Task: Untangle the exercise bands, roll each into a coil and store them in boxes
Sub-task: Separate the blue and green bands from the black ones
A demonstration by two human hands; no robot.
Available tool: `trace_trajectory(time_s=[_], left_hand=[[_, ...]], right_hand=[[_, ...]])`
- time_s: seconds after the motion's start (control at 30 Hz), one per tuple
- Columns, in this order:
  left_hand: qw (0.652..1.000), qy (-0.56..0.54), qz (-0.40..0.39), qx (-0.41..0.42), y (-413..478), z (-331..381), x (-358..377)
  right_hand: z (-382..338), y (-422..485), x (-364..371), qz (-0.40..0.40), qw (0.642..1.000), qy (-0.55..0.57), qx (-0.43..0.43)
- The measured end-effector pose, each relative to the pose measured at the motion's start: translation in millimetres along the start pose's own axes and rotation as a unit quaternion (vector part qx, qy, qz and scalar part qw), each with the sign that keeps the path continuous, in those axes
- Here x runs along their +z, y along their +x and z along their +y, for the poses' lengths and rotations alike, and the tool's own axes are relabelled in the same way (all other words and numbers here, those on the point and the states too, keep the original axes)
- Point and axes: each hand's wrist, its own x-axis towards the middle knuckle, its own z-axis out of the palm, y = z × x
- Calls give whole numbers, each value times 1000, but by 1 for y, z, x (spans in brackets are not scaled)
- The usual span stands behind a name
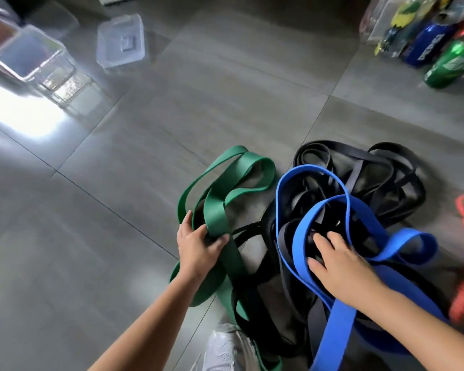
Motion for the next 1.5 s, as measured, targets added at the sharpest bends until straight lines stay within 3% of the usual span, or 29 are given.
trace_trajectory(time_s=[0.1,0.2,0.27,0.3,0.37,0.4,0.57,0.77,0.9,1.03,1.1,1.17,1.3,1.43,1.5], left_hand=[[993,-116,33,17,12,1,-30],[997,43,47,-32,37,-11,-51],[982,126,18,-137,39,-22,-46],[973,99,-1,-208,36,-25,-37],[940,-64,-12,-336,33,-22,-17],[924,-124,-7,-362,35,-22,-9],[948,-64,58,-306,48,-33,-11],[964,-168,160,-131,93,4,-62],[952,-202,221,-58,134,53,-114],[966,-74,250,0,154,80,-145],[972,95,215,-17,158,81,-144],[965,225,119,-57,156,75,-129],[972,215,-12,-90,130,58,-79],[960,280,-18,4,93,48,-30],[936,343,-30,76,74,33,-16]], right_hand=[[0,1,7,23,1000,10,8],[0,1,14,39,999,-2,12],[-1,1,16,46,999,-6,15],[-2,2,17,49,999,-8,16],[-2,3,18,53,998,-16,18],[-2,4,19,53,998,-20,19],[-1,3,21,51,998,-30,21],[-2,2,18,49,998,-34,14],[-1,-1,15,54,998,-21,5],[3,0,15,62,998,6,-4],[5,1,17,69,997,23,-4],[6,1,17,76,996,44,0],[11,2,14,76,991,106,-4],[22,1,9,95,981,170,12],[27,-2,9,110,978,175,21]])
